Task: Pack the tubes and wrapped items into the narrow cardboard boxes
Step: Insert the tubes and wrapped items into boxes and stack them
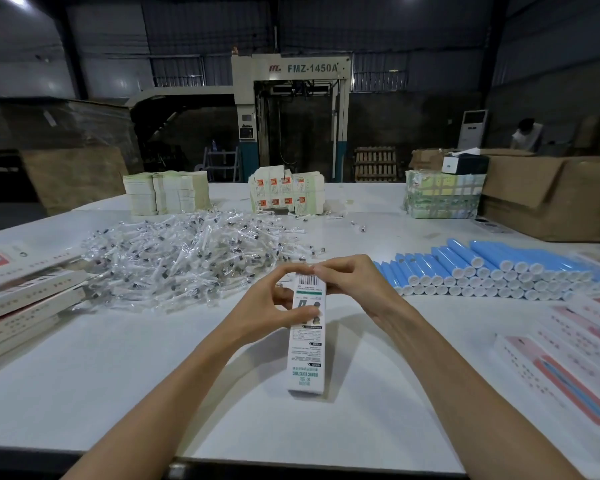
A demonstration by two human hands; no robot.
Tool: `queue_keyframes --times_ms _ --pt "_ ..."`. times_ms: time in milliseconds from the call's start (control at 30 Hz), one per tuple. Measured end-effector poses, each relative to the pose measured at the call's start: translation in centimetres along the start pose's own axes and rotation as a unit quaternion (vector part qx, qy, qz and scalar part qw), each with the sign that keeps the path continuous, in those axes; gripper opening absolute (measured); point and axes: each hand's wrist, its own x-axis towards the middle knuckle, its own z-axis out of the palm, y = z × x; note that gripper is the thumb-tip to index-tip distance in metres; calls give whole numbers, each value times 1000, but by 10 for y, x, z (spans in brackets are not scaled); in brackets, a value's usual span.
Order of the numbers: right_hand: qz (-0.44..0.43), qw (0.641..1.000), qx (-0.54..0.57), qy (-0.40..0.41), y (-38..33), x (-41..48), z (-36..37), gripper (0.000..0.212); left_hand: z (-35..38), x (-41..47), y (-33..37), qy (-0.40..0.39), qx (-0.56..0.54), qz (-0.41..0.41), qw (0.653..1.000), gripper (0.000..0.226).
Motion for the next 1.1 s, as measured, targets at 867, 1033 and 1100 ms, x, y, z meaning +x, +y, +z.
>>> queue_keyframes --times_ms 867,1033,1100 --pt "-155 982 -60 87 -4 4 -8 20 7 28 21 119 -133 40 983 36" --pt "-117 990 -20 72 -6 1 -2 20 5 24 17 127 -153 34 979 30" --pt "-127 987 -14 97 -8 0 0 16 6 23 19 133 -154 44 978 30"
